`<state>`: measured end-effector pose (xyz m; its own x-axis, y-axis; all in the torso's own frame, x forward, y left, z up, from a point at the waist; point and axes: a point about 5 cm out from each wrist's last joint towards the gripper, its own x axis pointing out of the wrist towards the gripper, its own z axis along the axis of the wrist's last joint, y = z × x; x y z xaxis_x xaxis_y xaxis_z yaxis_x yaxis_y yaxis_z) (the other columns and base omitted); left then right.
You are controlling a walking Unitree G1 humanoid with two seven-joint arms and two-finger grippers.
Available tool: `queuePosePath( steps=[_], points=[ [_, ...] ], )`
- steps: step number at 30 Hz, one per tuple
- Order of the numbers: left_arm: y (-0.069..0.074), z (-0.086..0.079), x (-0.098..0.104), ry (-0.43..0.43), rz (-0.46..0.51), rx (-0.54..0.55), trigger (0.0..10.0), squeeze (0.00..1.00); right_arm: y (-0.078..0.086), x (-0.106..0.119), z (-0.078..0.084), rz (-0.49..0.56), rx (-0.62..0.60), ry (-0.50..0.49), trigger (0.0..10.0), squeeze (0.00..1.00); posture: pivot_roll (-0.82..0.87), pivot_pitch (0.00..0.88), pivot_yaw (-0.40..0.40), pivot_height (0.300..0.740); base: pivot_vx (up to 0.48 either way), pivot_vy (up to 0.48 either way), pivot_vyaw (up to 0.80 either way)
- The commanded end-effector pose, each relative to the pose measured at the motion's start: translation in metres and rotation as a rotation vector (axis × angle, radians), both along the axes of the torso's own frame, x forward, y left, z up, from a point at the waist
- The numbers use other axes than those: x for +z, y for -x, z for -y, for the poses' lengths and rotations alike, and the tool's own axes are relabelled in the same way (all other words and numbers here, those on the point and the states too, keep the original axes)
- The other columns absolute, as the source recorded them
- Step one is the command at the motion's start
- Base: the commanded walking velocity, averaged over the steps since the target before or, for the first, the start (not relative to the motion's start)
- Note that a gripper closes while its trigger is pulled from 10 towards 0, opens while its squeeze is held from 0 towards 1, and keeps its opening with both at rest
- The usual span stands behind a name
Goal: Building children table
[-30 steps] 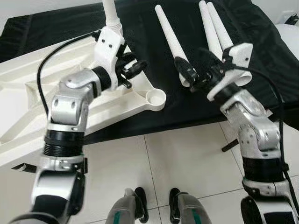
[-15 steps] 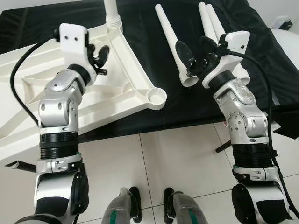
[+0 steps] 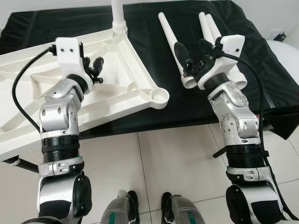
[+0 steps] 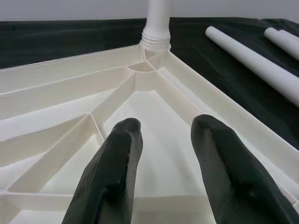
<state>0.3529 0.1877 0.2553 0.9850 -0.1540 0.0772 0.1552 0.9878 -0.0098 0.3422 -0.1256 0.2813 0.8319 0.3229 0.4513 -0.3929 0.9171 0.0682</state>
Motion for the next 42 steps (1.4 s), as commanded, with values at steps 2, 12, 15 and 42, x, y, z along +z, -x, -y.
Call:
queuePosePath(
  steps=[2, 12, 15, 42],
  points=[
    [0.000, -0.013, -0.004, 0.010, 0.000, 0.222, 10.0, 0.00, 0.000, -0.004, 0.003, -0.002, -0.028, -0.007, 10.0, 0.00, -0.05, 0.082, 0.004, 0.740, 0.000, 0.000, 0.00],
    [0.006, -0.021, 0.000, 0.065, 0.044, 0.204, 10.0, 0.00, 0.000, -0.010, 0.007, -0.011, -0.057, -0.005, 10.0, 0.00, -0.05, 0.082, 0.014, 0.740, 0.000, 0.000, 0.00],
    [0.009, -0.022, 0.001, 0.040, 0.059, 0.199, 10.0, 0.00, 0.000, -0.013, 0.009, -0.021, -0.073, -0.001, 10.0, 0.00, -0.05, 0.079, 0.019, 0.740, 0.000, 0.000, 0.00],
    [0.063, 0.000, -0.071, 0.020, 0.090, 0.212, 10.0, 0.00, 0.042, -0.090, 0.007, -0.148, -0.202, 0.045, 10.0, 0.00, -0.08, 0.104, 0.045, 0.740, 0.000, 0.000, 0.00]
  ],
)
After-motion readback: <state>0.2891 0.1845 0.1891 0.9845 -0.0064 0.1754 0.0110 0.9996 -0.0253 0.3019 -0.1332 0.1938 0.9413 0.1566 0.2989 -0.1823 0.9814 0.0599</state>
